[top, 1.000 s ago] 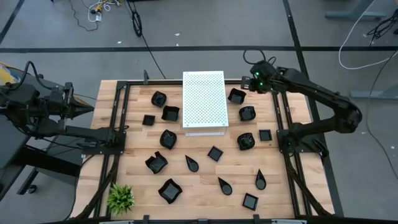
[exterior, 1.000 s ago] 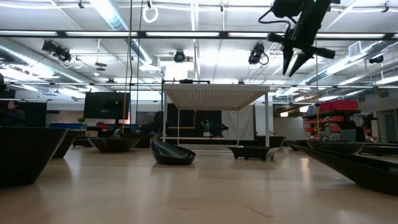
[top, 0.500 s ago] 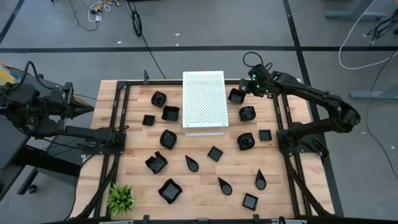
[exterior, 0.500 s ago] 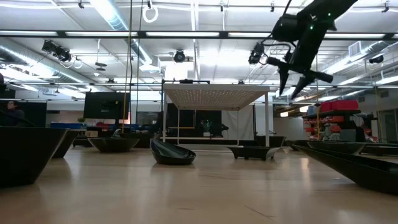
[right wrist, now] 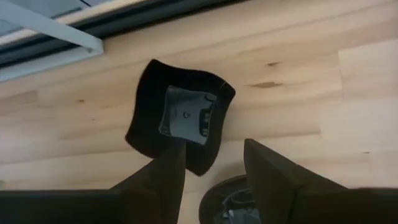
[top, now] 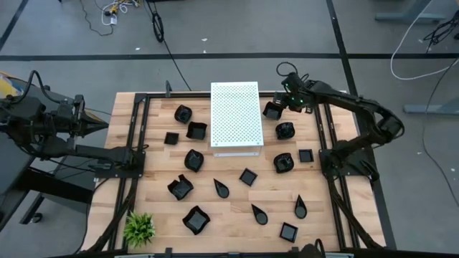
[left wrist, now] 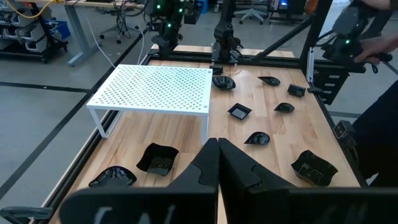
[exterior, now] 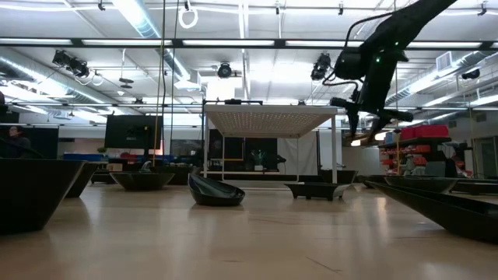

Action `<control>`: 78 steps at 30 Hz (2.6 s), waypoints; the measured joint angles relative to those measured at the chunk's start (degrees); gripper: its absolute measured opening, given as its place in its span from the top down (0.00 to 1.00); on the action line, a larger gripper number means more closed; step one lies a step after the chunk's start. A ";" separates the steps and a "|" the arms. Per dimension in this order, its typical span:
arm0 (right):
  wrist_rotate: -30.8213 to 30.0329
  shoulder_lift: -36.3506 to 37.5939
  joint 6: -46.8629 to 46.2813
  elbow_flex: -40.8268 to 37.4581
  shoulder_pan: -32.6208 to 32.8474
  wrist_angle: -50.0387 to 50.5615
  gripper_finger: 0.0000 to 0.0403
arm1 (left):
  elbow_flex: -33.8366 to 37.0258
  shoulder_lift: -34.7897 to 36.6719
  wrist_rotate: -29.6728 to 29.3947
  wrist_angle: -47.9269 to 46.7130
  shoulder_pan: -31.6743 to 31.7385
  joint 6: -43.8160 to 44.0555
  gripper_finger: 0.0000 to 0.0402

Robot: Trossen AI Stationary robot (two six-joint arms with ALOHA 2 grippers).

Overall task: Pick & Place Mini shaped plates
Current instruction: Put the distorted square plate on the shelf

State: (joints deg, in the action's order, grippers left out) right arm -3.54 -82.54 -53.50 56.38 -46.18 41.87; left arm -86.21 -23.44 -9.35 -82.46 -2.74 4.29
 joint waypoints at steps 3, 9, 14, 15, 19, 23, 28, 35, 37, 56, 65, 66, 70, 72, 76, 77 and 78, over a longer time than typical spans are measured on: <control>0.17 -1.67 -0.12 0.00 -0.54 0.00 0.59 | 0.00 -0.01 0.00 0.00 0.00 0.00 0.99; 1.74 -4.19 -0.47 0.00 -1.14 -0.74 0.59 | 0.00 0.00 0.00 0.00 0.00 0.00 0.99; 2.36 -5.74 -1.68 0.00 -1.15 -2.56 0.59 | -0.01 -0.01 0.01 0.00 0.00 0.00 0.99; 2.42 -6.11 -1.70 0.01 -1.15 -2.84 0.59 | -0.01 0.00 -0.01 0.00 0.00 0.00 0.99; 2.62 -7.35 -1.70 0.01 -1.15 -3.52 0.59 | 0.00 0.00 -0.01 0.00 0.00 0.00 0.99; 2.99 -8.74 -1.54 0.02 -1.15 -3.50 0.59 | 0.00 -0.02 -0.01 0.00 0.00 0.00 0.99; 3.59 -10.82 -1.52 0.02 -1.15 -3.51 0.59 | -0.02 -0.02 -0.01 0.00 0.00 0.00 0.99; 4.65 -12.31 -2.97 0.02 -1.25 -3.58 0.59 | 0.00 -0.01 0.00 0.00 0.00 0.00 0.99; 4.64 -12.70 -3.01 0.02 -1.44 -3.68 0.59 | 0.00 0.00 0.00 0.00 0.00 0.00 0.99; 4.54 -13.08 -4.33 0.02 -1.83 -5.96 0.59 | 0.00 -0.01 -0.01 0.00 0.00 0.00 0.99; 4.49 -13.08 -4.79 0.02 -1.96 -6.31 0.59 | -0.01 0.00 0.01 0.00 0.00 0.00 0.99; 4.49 -13.08 -4.80 0.02 -2.06 -6.32 0.59 | 0.00 -0.02 -0.01 0.00 0.00 0.00 0.99; 4.47 -13.08 -4.98 0.02 -2.47 -6.32 0.59 | 0.00 -0.02 -0.01 0.00 0.00 0.00 0.99; 4.45 -13.08 -5.22 0.02 -2.74 -6.32 0.59 | 0.00 -0.02 -0.01 0.00 0.00 0.00 0.99; 4.45 -13.08 -6.22 0.02 -2.93 -6.68 0.59 | 0.00 -0.02 -0.01 0.00 0.00 0.00 0.99; 4.45 -13.08 -6.24 0.02 -2.94 -6.79 0.59 | 0.00 -0.01 -0.01 0.00 0.00 0.00 0.99; 4.45 -13.08 -6.25 0.02 -2.94 -6.80 0.59 | 0.00 -0.02 -0.01 0.01 0.00 0.00 0.99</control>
State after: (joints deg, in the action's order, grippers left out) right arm 0.91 -95.61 -59.75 56.40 -49.12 35.07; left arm -86.21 -23.46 -9.37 -82.45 -2.74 4.29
